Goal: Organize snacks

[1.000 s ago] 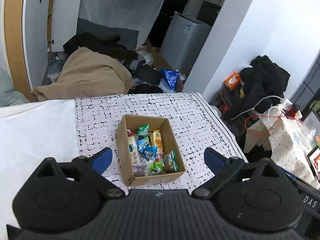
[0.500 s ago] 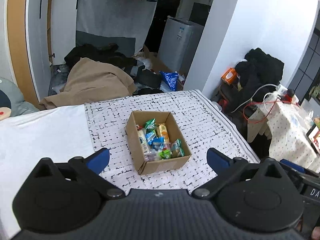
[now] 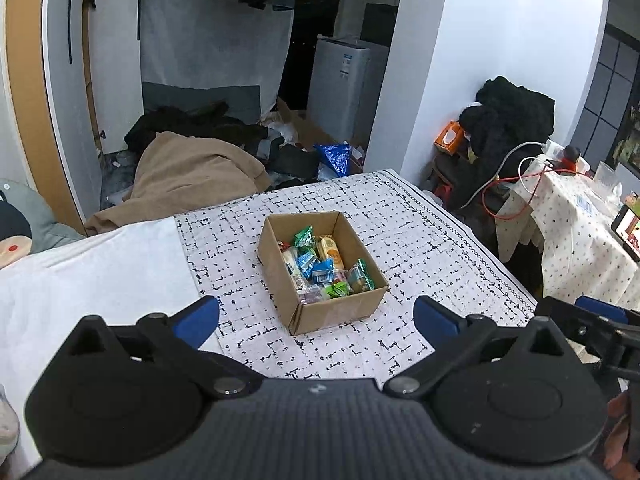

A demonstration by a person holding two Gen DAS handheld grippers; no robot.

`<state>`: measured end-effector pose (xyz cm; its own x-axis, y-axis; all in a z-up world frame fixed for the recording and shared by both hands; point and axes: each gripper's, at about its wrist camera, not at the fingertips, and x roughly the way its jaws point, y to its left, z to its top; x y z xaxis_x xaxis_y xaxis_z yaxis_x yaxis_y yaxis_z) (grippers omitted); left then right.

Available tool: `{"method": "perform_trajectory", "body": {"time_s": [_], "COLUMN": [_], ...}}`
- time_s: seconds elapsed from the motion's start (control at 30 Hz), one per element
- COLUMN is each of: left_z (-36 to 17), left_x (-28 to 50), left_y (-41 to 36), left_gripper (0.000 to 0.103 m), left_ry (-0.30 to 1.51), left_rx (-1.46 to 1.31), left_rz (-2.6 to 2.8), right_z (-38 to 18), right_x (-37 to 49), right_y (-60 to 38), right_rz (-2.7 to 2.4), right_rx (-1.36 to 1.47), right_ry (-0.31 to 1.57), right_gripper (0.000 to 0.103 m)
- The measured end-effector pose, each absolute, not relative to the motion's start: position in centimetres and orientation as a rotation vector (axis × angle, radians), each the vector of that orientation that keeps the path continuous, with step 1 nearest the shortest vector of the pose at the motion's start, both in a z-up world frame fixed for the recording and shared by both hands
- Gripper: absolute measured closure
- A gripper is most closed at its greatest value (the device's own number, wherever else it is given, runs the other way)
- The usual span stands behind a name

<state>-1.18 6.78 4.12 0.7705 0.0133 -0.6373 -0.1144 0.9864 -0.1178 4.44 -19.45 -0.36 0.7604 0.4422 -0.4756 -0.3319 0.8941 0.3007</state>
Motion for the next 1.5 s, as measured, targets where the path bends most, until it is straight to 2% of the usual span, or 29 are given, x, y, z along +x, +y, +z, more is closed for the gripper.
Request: {"method": "perform_trajectory", "body": {"time_s": [1.5], "left_z": [3.5], "left_x": [-3.0], "left_y": [7.0], "left_gripper": [0.000], "left_ry": [0.692], "left_rx": [-0.098], "left_rz": [0.068], "right_z": [-1.6], "right_x": [3.7], "right_y": [-19.6], "right_rz": [0.450], "right_rx": [0.217], "right_ry": [0.587], "right_gripper": [0.000]}}
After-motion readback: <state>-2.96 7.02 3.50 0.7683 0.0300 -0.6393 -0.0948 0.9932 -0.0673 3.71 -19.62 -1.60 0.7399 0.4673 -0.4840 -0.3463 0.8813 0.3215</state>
